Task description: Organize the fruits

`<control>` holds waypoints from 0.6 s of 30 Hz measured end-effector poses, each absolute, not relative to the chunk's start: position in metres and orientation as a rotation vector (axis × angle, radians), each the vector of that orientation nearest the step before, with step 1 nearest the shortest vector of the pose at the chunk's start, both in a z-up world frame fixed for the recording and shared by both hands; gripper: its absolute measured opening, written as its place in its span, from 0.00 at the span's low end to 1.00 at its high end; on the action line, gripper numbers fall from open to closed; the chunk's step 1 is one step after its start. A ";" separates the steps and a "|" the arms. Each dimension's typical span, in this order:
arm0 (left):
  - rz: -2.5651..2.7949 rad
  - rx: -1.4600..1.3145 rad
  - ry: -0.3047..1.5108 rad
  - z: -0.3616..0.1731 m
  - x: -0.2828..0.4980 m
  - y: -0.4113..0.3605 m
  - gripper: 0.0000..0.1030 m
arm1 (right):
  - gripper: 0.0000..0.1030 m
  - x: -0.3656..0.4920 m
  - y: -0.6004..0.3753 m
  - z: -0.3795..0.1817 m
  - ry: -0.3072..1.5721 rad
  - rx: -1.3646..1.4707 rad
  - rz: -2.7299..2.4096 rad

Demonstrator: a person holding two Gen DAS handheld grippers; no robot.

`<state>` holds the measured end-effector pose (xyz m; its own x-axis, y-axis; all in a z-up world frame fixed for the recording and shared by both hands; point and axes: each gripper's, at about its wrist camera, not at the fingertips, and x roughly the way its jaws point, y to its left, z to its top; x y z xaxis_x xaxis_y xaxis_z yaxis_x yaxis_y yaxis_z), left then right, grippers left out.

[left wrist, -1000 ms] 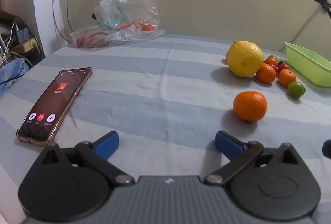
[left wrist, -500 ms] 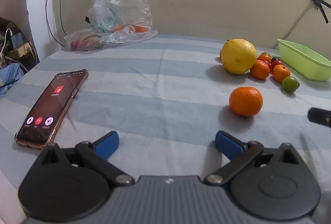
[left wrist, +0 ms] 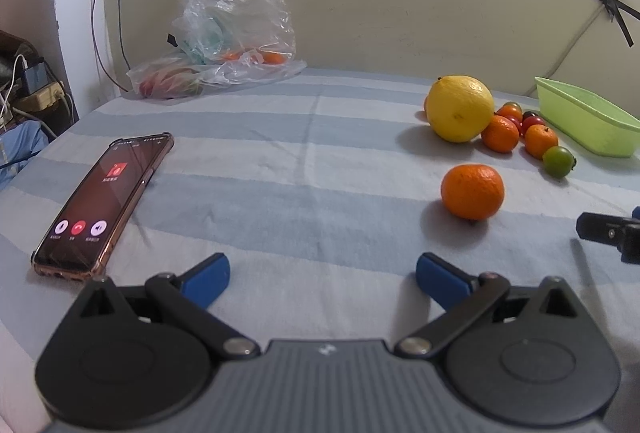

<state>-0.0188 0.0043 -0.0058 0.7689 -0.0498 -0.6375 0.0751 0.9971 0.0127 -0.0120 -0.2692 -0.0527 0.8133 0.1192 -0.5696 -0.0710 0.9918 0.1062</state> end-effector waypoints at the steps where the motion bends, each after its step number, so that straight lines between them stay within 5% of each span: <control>1: -0.067 0.037 0.690 -0.006 -0.019 0.004 1.00 | 1.00 -0.012 -0.270 -0.053 0.611 0.085 0.103; 18: -0.105 0.037 0.684 -0.002 -0.028 0.011 0.96 | 1.00 -0.018 -0.262 -0.055 0.624 -0.006 0.118</control>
<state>-0.0279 0.0114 -0.0016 0.7698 -0.0845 -0.6326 0.1090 0.9940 -0.0001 -0.0182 -0.2620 -0.0549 0.8051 0.1083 -0.5832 -0.1120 0.9933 0.0298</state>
